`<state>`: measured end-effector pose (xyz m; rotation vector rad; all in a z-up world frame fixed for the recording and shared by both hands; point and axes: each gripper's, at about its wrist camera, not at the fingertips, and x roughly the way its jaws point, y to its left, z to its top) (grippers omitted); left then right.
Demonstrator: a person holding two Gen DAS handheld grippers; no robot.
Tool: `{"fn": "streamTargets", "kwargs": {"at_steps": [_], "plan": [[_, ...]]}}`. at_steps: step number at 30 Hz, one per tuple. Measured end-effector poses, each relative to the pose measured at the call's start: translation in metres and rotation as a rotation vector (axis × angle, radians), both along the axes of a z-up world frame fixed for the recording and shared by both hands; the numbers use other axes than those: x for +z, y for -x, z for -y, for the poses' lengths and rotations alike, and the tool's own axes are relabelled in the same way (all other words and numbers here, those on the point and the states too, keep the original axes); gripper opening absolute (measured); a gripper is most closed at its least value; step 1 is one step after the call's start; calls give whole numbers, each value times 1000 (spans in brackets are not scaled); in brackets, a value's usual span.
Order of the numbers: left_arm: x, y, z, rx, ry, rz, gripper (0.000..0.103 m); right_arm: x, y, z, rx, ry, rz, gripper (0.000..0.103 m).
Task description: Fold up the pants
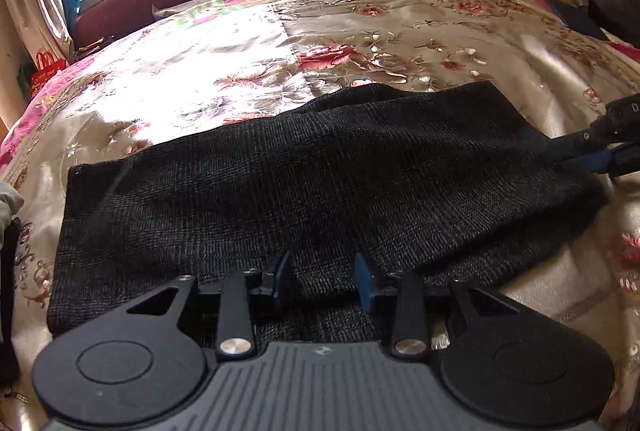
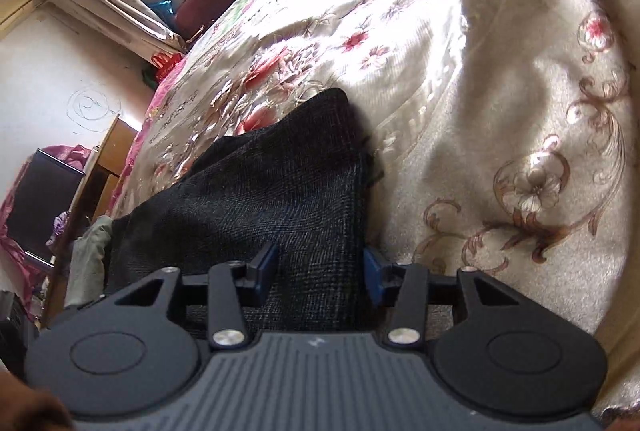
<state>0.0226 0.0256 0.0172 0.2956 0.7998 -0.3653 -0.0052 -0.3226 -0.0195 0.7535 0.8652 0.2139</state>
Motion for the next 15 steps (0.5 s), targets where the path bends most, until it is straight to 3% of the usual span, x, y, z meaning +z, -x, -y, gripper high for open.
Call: {"fn": "streamTargets", "kwargs": {"at_steps": [3, 6, 9, 12, 15], "plan": [[5, 6, -1, -1, -11, 0, 51, -5, 0, 8, -11, -135, 20, 48], [6, 4, 6, -8, -38, 15, 51, -10, -7, 10, -25, -190, 18, 42], [9, 3, 10, -30, -24, 13, 51, 0, 3, 15, -14, -216, 77, 37], [6, 2, 14, -48, -24, 6, 51, 5, 3, 22, 1, -330, 146, 34], [7, 2, 16, -44, -16, 10, 51, 2, -16, 13, 9, -142, 70, 36]]}}
